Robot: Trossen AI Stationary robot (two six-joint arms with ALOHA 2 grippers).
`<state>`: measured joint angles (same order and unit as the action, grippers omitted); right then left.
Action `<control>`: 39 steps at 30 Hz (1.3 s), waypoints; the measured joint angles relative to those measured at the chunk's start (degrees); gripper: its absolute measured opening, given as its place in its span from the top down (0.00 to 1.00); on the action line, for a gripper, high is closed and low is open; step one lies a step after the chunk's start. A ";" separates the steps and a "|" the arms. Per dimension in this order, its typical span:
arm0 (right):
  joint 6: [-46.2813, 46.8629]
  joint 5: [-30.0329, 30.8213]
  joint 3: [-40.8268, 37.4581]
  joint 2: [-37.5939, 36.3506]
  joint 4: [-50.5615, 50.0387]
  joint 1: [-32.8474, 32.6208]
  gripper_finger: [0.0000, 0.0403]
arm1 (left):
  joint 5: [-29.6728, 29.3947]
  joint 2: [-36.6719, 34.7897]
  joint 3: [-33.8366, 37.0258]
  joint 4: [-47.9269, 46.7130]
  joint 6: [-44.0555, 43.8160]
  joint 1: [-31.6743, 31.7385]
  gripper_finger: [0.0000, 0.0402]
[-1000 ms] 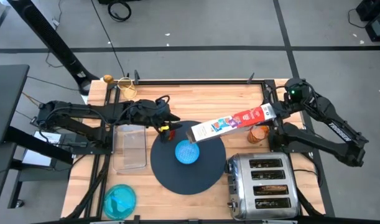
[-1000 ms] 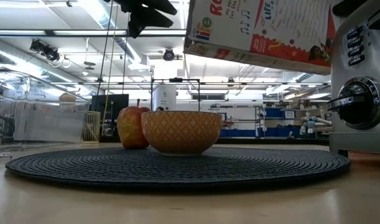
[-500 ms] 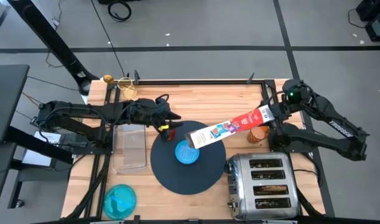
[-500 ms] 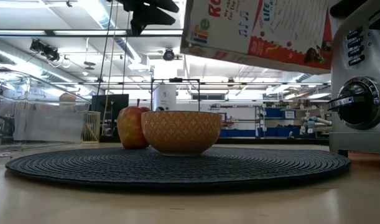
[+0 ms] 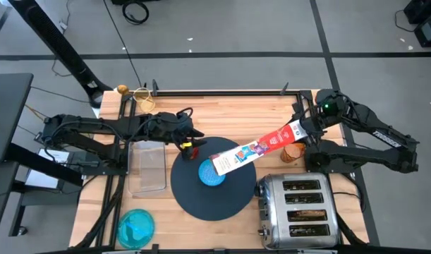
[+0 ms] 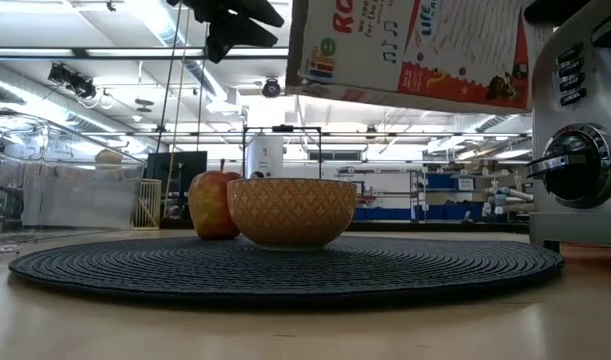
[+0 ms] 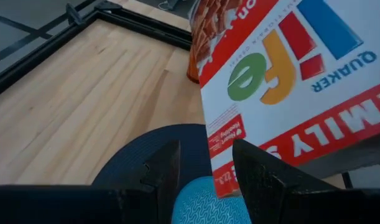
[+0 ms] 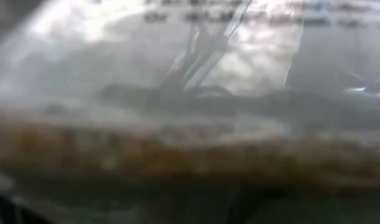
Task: Arrange a breakfast setting
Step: Pour the cereal into the bowl
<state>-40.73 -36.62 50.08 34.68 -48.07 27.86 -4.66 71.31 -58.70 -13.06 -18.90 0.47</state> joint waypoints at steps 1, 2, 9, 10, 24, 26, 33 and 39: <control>-0.01 0.60 0.14 0.23 -0.51 -0.44 0.41 | 0.01 0.00 0.00 0.04 -0.05 -0.06 0.61; -0.02 1.13 0.20 0.44 -1.11 -0.81 0.41 | 0.01 0.00 0.00 0.04 -0.24 -0.08 0.61; -0.20 2.97 0.18 1.67 -1.32 -3.18 0.41 | -0.02 0.00 0.00 -0.09 -0.44 -0.04 0.61; -0.35 3.41 0.18 1.95 -1.41 -3.59 0.41 | 0.00 0.00 0.00 -0.09 -0.44 -0.06 0.61; -1.45 8.74 0.37 5.85 -0.70 -7.87 0.42 | 0.21 0.00 0.00 -2.01 -3.01 -0.74 0.61; -1.43 9.11 1.21 6.58 -0.95 -8.26 0.42 | 0.19 0.00 -0.02 -2.00 -3.02 -0.72 0.61; -1.47 10.95 5.66 8.79 -3.51 -9.73 0.42 | 0.19 0.00 -0.02 -1.99 -3.02 -0.72 0.61; -1.53 11.78 6.89 10.16 -5.29 -10.50 0.42 | 0.17 0.00 -0.02 -1.88 -3.06 -0.72 0.61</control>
<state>-42.26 -24.84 56.97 44.84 -53.36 17.37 -4.49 71.31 -58.72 -14.94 -21.96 -0.25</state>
